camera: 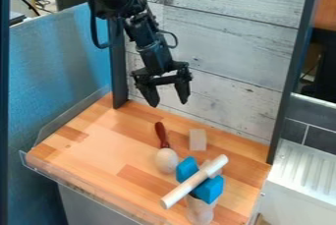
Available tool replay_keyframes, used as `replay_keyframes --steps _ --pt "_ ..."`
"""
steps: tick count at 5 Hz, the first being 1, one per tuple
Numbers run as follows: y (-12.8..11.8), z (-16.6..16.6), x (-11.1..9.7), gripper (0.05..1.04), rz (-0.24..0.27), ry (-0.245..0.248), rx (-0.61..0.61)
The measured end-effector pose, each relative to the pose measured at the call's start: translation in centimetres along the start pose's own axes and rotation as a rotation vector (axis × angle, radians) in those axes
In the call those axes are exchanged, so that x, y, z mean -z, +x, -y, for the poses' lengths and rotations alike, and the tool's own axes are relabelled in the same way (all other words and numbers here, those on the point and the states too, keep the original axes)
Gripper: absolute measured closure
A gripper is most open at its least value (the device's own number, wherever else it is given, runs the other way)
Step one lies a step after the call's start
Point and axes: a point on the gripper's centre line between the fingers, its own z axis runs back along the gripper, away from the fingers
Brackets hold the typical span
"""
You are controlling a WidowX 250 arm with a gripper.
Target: Place the block with the hole on top of the block
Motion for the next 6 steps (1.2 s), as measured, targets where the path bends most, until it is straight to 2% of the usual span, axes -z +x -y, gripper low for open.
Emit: replay_keyframes --steps 1,4,5,6 --pt "-0.6 -0.4 1.4 0.083 -0.038 0.000 -0.009" --pt "-1.8 1.8 4.5 0.083 -0.080 0.127 0.160" --pt "-1.8 2.5 4.9 0.083 -0.082 0.148 0.208" --pt "-2.2 2.9 5.9 0.083 -0.105 0.170 0.280"
